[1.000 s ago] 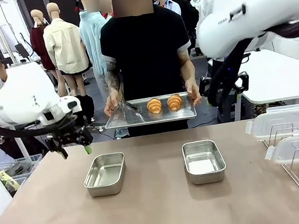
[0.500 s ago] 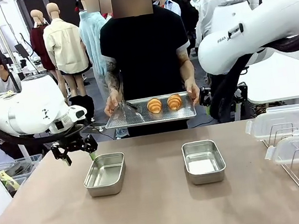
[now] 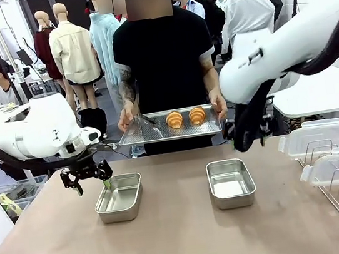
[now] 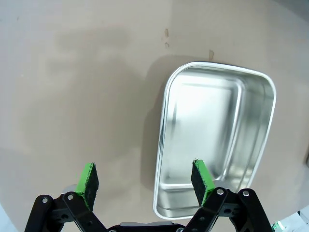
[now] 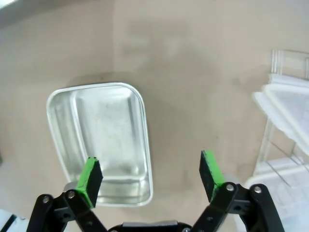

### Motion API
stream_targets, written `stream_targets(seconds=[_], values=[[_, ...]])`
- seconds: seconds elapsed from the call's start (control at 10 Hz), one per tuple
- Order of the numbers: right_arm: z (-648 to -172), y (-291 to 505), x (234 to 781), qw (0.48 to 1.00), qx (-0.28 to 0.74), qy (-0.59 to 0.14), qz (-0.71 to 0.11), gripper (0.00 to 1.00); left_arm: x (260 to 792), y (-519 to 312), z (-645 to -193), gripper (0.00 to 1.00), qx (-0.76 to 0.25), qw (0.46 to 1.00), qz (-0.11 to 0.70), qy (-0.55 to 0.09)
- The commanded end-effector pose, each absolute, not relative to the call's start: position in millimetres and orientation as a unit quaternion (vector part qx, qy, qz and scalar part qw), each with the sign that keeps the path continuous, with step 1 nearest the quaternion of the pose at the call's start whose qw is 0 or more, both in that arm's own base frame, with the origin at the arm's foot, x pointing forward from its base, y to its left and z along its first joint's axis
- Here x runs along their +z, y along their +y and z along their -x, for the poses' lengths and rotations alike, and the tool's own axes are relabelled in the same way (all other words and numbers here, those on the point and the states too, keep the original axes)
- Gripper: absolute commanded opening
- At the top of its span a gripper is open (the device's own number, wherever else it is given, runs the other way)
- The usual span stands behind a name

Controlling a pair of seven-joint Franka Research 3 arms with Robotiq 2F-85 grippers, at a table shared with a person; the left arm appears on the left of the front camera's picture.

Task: Place the bread in airtight containers.
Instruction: Lift both Airtight Container.

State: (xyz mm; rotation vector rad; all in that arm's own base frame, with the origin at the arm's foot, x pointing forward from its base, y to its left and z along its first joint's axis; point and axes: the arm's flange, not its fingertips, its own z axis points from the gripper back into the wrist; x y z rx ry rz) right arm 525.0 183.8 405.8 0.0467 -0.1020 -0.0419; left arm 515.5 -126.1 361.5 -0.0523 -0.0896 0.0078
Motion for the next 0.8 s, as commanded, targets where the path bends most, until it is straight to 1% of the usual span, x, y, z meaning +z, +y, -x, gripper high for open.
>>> stream_targets(seconds=[0.0, 0.2, 0.3, 0.4, 0.5, 0.7], values=[[-537.0, 190.4, 376.2, 0.998, -0.011, -0.039, -0.038, 1.00, 350.9, -129.9, -526.3, 1.00, 0.004, 0.999, 0.019, -0.044], [-540.3, 187.2, 341.1, 0.999, -0.004, -0.005, -0.045, 1.00, 325.5, -144.8, -535.4, 1.00, 0.001, 0.999, 0.009, -0.044], [-540.6, 192.3, 331.9, 0.999, 0.000, -0.001, -0.040, 1.00, 319.9, -143.4, -539.7, 1.00, 0.001, 0.999, 0.004, -0.044], [-545.7, 196.8, 325.3, 0.999, 0.005, -0.026, -0.018, 1.00, 314.7, -140.3, -546.8, 1.00, 0.004, 0.999, -0.008, -0.041], [-548.9, 192.7, 322.6, 0.999, 0.013, -0.031, -0.011, 1.00, 308.0, -142.8, -552.0, 1.00, 0.017, 0.999, -0.017, -0.045], [-554.5, 196.1, 317.4, 0.999, 0.011, -0.043, -0.025, 1.00, 300.0, -140.4, -550.6, 1.00, 0.011, 0.999, -0.020, -0.029]])
